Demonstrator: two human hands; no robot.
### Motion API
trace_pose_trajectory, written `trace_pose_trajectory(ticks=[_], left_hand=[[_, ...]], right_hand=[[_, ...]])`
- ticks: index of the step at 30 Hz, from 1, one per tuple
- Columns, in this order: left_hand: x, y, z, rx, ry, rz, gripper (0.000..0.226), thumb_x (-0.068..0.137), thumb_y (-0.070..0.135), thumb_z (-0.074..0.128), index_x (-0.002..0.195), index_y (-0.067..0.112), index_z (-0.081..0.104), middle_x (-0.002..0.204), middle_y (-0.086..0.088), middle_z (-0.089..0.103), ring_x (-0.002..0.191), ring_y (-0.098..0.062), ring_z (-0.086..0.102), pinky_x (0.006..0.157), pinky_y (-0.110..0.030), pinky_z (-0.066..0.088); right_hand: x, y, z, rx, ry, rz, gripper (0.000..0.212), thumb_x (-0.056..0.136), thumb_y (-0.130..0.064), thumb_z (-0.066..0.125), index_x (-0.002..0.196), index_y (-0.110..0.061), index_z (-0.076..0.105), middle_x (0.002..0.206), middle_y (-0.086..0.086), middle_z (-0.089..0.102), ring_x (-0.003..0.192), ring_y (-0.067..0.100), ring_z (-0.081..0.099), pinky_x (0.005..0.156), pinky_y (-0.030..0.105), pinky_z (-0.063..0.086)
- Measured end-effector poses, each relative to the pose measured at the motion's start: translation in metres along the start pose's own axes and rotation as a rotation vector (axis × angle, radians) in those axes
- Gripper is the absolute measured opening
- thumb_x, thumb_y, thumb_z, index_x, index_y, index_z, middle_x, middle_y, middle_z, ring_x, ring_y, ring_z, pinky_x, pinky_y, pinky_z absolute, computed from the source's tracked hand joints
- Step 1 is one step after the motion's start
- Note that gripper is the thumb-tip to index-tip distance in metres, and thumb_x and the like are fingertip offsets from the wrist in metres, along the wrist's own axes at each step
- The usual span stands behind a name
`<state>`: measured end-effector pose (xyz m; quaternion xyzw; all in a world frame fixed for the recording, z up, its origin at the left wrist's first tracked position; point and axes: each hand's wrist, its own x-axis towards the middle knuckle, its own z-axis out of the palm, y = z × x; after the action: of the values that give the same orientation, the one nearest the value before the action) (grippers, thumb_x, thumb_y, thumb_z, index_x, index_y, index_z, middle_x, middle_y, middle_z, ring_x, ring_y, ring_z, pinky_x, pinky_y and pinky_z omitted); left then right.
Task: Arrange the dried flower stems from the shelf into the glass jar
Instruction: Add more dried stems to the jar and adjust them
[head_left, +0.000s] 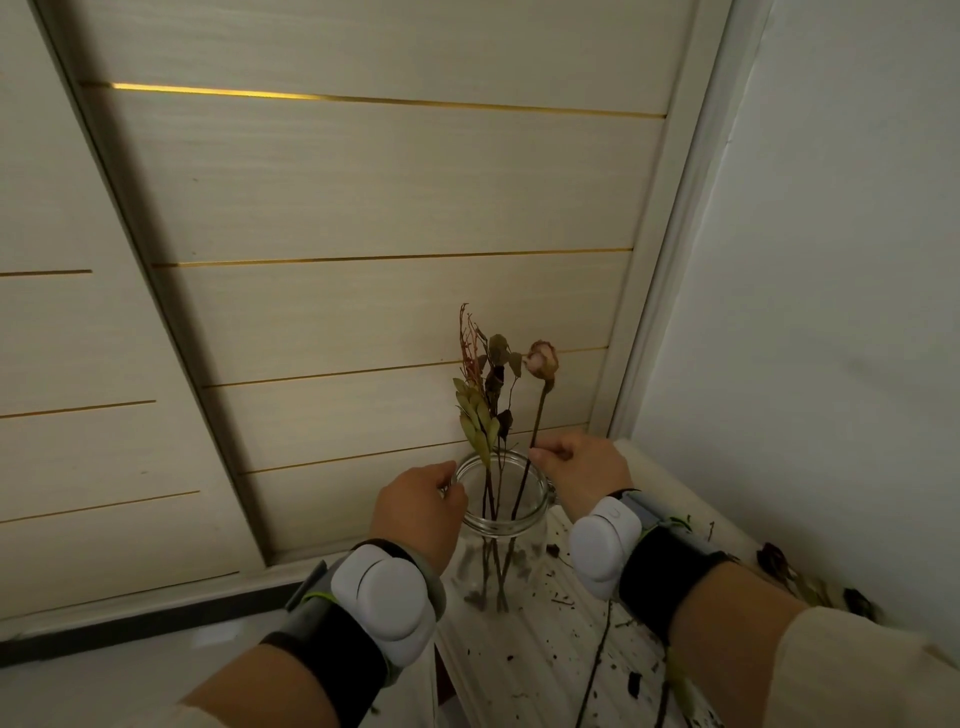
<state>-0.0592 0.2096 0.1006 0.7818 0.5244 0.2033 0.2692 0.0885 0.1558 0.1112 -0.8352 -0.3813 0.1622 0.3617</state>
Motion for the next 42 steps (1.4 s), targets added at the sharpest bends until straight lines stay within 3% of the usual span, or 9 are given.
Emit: trace_pose_trajectory(ticks=[6,15,28,36,42], left_hand=[[0.0,0.0,0.002,-0.023,0.013,-0.022,0.038,0.097,0.025,0.042,0.134,0.019,0.051,0.136,-0.001,0.055,0.126,-0.019,0.05,0.106,-0.025,0.036],[-0.002,0.002,0.002,-0.019,0.013,-0.04,0.038,0.097,0.025,0.042,0.133,0.018,0.052,0.136,-0.001,0.055,0.126,-0.02,0.05,0.106,-0.026,0.036],[-0.009,0.021,0.003,0.063,-0.019,-0.15,0.042,0.097,0.018,0.039,0.138,0.013,0.044,0.14,-0.008,0.05,0.128,-0.026,0.046,0.107,-0.031,0.034],[-0.018,0.042,0.01,0.137,-0.002,-0.146,0.048,0.095,0.025,0.04,0.142,0.014,0.037,0.146,-0.009,0.042,0.134,-0.027,0.038,0.115,-0.035,0.022],[-0.03,0.065,0.014,0.054,0.081,-0.093,0.044,0.093,0.027,0.043,0.137,0.02,0.043,0.142,-0.008,0.043,0.131,-0.034,0.034,0.106,-0.044,0.032]], right_hand=[[-0.002,0.002,-0.004,0.034,-0.01,0.01,0.029,0.089,-0.031,0.058,0.114,-0.019,0.068,0.117,0.002,0.068,0.109,0.019,0.061,0.093,0.024,0.044],[-0.01,0.006,-0.015,0.061,0.023,-0.007,0.028,0.091,-0.029,0.056,0.115,-0.019,0.067,0.118,0.0,0.067,0.109,0.018,0.061,0.091,0.022,0.042],[-0.02,0.033,-0.057,0.058,0.103,0.032,0.027,0.092,-0.032,0.054,0.111,-0.021,0.069,0.112,0.002,0.069,0.101,0.023,0.063,0.092,0.03,0.048],[-0.028,0.049,-0.085,0.071,0.109,0.05,0.027,0.093,-0.03,0.053,0.112,-0.019,0.068,0.116,0.002,0.068,0.108,0.022,0.06,0.094,0.03,0.045],[-0.033,0.065,-0.109,0.066,0.13,0.061,0.025,0.093,-0.03,0.052,0.108,-0.019,0.069,0.113,0.002,0.068,0.105,0.023,0.061,0.09,0.028,0.046]])
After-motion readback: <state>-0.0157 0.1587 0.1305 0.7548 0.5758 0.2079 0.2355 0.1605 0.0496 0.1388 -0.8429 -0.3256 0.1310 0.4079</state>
